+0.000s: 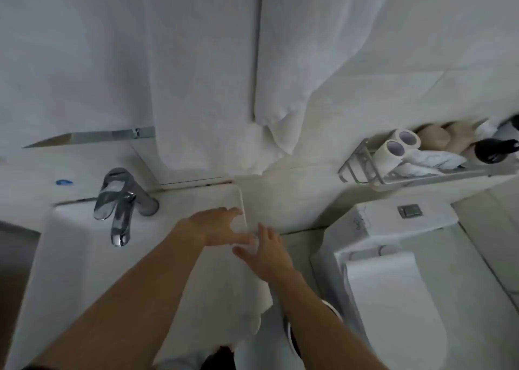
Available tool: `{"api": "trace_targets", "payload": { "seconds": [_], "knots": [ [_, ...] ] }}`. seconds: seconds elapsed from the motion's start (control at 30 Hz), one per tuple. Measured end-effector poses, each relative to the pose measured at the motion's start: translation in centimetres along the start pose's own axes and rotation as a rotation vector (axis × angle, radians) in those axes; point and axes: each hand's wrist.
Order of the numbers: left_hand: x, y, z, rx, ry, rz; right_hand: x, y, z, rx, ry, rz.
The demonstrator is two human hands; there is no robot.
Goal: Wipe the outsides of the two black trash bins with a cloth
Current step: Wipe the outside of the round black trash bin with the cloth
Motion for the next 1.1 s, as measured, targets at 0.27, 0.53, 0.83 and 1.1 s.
{"api": "trace_targets", "payload": {
  "seconds": [0.27, 0.53, 0.83, 1.1],
  "knots": [
    [-2.6, 1.3, 4.2, 0.057, 0.1, 0.124, -5.0, 1.6, 0.4, -0.099, 0.151, -0.113],
    [-2.7, 2.0, 4.7, 0.013, 0.281, 0.211, -5.5, 1.8, 0.8, -0.122, 0.092, -0.186],
    [-1.7, 1.9, 3.5, -0.035, 0.403, 0.179, -5.1, 1.2, 1.3, -0.121, -0.034, -0.2],
    [0.8, 2.7, 0.7, -0.067, 0.384, 0.172, -3.0, -0.6, 0.7, -0.06, 0.013, -0.277]
  ]
}}
Point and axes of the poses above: each hand's wrist, its own y-axis towards the middle knuckle, its own x-axis out of the back of the hand, z = x × y, and after that the axes turned 7 degrees about y, right-handed
